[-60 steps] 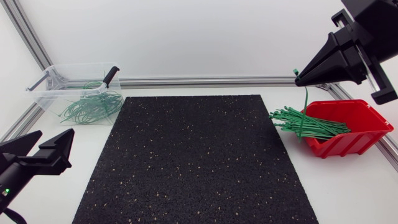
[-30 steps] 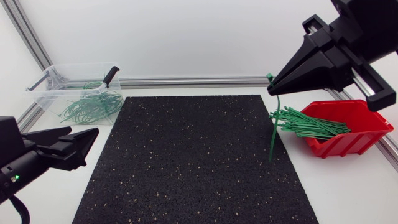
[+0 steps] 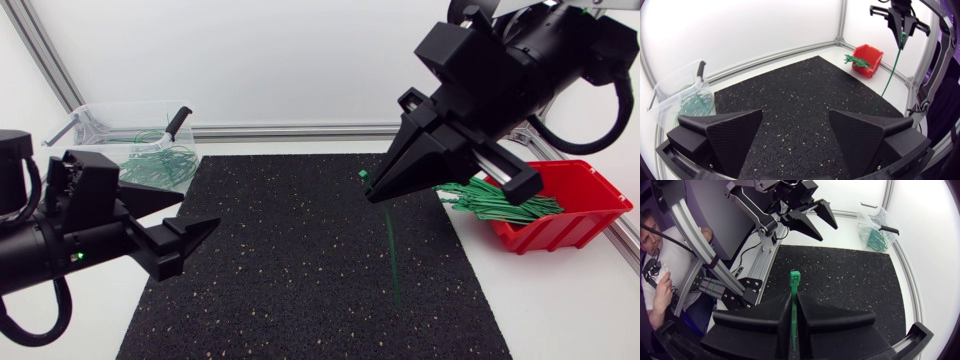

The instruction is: Take a green cable tie from the red box, thread the tail through the head to close it, then place it in the transparent bin on the left.

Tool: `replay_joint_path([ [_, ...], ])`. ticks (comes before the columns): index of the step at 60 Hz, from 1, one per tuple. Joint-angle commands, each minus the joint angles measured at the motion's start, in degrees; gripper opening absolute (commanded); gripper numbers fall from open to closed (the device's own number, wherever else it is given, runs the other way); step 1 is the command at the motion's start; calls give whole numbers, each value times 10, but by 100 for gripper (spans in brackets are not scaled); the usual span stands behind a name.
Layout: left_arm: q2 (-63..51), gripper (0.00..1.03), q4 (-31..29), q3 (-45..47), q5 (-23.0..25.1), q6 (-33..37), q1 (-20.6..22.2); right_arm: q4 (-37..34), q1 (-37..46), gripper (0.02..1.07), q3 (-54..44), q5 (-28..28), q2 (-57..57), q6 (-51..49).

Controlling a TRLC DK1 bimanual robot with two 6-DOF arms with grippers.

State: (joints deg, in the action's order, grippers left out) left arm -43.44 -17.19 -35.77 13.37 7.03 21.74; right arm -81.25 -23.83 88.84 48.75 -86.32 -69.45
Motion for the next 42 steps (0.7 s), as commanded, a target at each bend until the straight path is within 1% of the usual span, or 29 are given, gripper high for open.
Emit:
replay_joint_path([
  [1,-46,91,-4,-40,33,72,12,-12,-11,7,-4,12,-18,-9],
  [8,-105,92,-5,-73,82,73,13,-15,-20,7,4,28,-39,-21],
  [13,-138,92,-7,-91,111,75,13,-30,-20,7,15,44,-57,-40],
  [15,-150,92,-6,-97,129,82,13,-39,-20,7,21,55,-66,-52],
  [19,-166,91,9,-100,152,88,12,-54,-20,7,29,66,-77,-69],
  [33,-191,91,67,-98,234,88,12,-68,-23,7,51,101,-106,-100],
  [38,-204,91,84,-99,241,88,17,-75,-24,7,61,109,-119,-110],
  [41,-213,92,87,-102,259,88,19,-86,-24,7,70,116,-131,-120],
  [42,-217,93,88,-102,272,87,19,-90,-24,7,73,119,-134,-126],
])
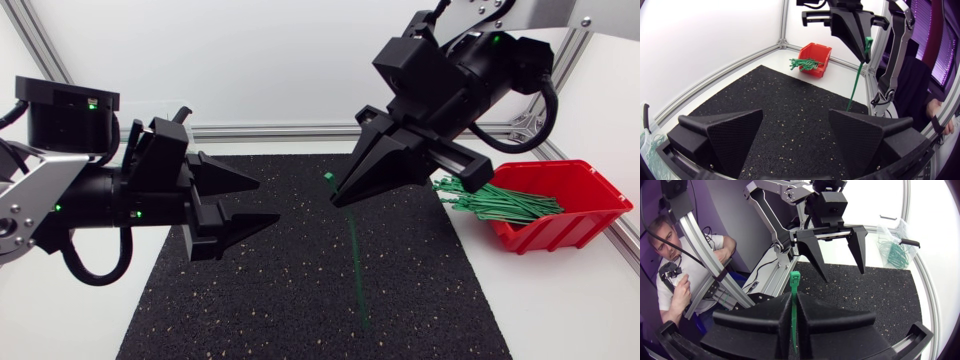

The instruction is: Take a green cable tie from the red box, thread the tail through the head to close it, then place it in the transparent bin on the left.

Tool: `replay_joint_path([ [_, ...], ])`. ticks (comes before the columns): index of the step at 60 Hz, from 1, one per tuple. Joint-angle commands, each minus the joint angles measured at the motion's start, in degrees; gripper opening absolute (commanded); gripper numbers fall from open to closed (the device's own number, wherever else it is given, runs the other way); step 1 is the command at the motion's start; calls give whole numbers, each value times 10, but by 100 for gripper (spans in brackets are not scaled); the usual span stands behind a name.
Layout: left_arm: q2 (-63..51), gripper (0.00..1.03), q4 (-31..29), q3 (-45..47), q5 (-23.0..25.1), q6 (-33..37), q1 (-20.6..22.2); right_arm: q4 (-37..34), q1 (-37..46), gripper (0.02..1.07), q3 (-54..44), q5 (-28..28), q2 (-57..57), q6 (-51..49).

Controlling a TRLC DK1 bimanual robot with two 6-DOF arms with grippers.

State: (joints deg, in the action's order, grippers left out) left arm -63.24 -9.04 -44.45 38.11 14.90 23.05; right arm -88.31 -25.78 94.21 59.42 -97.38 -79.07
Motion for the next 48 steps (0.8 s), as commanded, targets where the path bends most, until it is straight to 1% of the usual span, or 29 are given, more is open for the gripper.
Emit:
replay_joint_path([
  [1,-21,93,8,-15,34,7,6,-22,-5,7,21,14,-27,-32],
  [5,-32,93,9,-20,44,9,6,-43,-5,7,34,23,-41,-54],
  [8,-35,93,19,-16,69,13,7,-62,-6,7,45,30,-53,-70],
  [11,-37,93,24,-17,79,13,5,-73,-6,7,52,36,-60,-80],
  [13,-38,93,30,-15,82,13,2,-75,-7,7,53,38,-62,-84],
  [16,-39,93,43,-13,101,12,2,-75,-7,7,54,40,-65,-87],
  [21,-43,93,45,-21,127,10,4,-75,-7,7,54,47,-72,-95],
  [27,-47,93,46,-33,137,9,18,-75,-4,7,54,55,-83,-107],
  [36,-64,93,65,-42,152,10,35,-76,-6,7,54,67,-86,-116],
  [48,-90,91,85,-57,180,11,34,-86,-4,7,68,88,-92,-136],
])
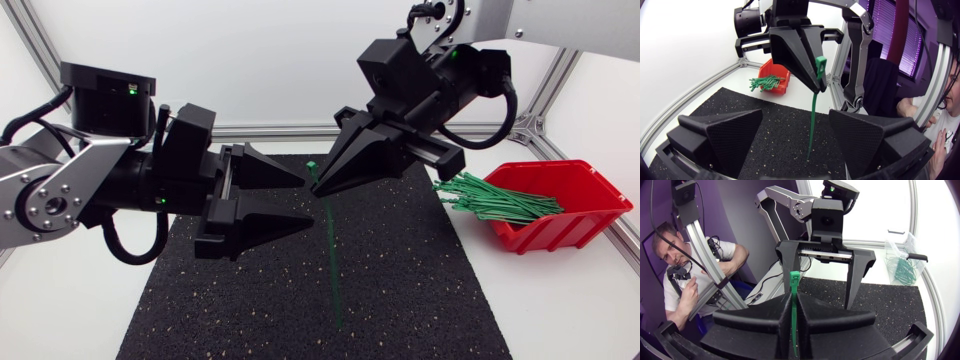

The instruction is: Take a green cable tie from the red box, thread the tail through the head to close it, then place it in the transparent bin on the left.

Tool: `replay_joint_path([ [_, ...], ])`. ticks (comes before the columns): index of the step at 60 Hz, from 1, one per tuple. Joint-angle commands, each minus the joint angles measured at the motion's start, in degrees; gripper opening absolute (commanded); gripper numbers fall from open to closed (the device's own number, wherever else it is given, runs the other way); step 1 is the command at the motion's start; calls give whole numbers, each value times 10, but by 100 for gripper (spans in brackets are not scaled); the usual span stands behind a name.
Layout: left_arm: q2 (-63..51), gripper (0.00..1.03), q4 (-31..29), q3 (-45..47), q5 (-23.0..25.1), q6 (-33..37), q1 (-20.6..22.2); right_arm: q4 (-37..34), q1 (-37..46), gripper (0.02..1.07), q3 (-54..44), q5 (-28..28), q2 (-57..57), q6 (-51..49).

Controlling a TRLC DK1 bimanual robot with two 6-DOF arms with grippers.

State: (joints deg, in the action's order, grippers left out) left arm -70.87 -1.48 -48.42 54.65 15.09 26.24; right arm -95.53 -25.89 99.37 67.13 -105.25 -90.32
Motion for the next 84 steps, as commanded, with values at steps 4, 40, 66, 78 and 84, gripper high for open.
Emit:
replay_joint_path([
  [4,-17,91,10,-18,34,8,0,-20,-3,7,20,20,-20,-35],
  [40,-31,80,73,-13,74,-9,-23,-90,-18,7,57,60,-57,-114],
  [66,-27,44,117,6,107,-9,-49,-90,-21,7,56,63,-64,-119],
  [78,-23,36,122,11,115,-9,-52,-90,-25,7,57,66,-62,-119],
  [84,-23,36,122,13,115,-9,-52,-90,-26,7,57,67,-60,-119],
])
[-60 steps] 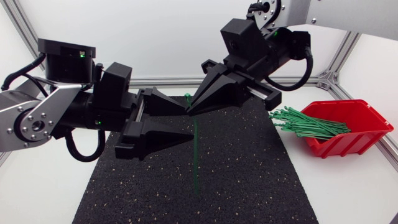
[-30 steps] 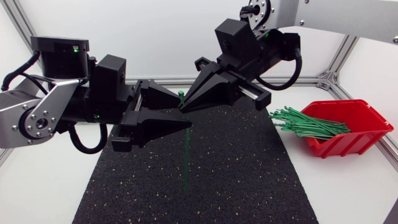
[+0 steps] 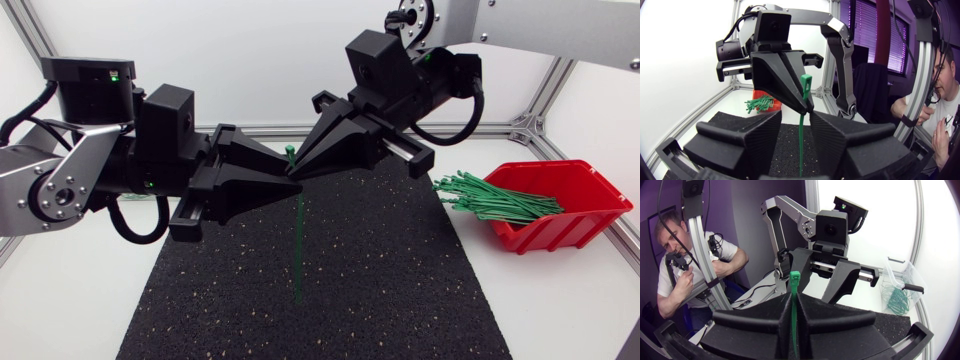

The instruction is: Take a green cable tie from the red box, thread the tail through the head to close it, then place it in the transparent bin on the left.

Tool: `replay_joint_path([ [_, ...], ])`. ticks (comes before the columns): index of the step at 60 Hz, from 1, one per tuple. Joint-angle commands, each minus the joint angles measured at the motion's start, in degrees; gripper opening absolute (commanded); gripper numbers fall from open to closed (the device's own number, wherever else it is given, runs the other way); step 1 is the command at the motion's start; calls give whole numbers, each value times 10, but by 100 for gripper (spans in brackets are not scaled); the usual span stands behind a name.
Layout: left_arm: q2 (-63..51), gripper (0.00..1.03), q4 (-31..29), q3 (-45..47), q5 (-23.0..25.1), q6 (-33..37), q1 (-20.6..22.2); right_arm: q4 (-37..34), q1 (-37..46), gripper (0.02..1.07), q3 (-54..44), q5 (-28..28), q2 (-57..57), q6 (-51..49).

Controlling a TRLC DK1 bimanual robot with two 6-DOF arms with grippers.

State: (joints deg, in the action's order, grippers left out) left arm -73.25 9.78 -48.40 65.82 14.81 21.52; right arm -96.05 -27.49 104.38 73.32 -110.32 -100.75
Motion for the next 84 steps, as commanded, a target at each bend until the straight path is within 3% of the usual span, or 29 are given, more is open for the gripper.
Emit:
replay_joint_path([
  [1,0,35,9,13,4,-6,-5,-85,-11,7,7,5,-9,-15],
  [21,13,23,16,27,4,-2,-2,-84,-14,7,-3,8,5,-15],
  [33,14,4,53,40,10,0,1,-79,-15,7,-14,8,12,-16],
  [46,12,4,60,30,19,-1,1,-72,-17,8,-28,6,15,-18],
  [49,12,4,55,27,19,-2,1,-72,-14,13,-28,5,14,-18],
  [55,11,4,49,23,18,-2,-2,-70,-5,48,-26,6,15,-16],
  [57,9,4,46,20,17,-2,-2,-70,1,54,-22,7,15,-16],
  [70,-8,4,1,5,12,6,-16,-66,36,56,9,0,-2,-11],
  [77,-5,4,-43,5,6,51,-17,-54,45,56,30,-17,-29,-9],
  [84,-6,4,-69,6,-32,89,-9,-16,52,56,42,-34,-46,17],
])
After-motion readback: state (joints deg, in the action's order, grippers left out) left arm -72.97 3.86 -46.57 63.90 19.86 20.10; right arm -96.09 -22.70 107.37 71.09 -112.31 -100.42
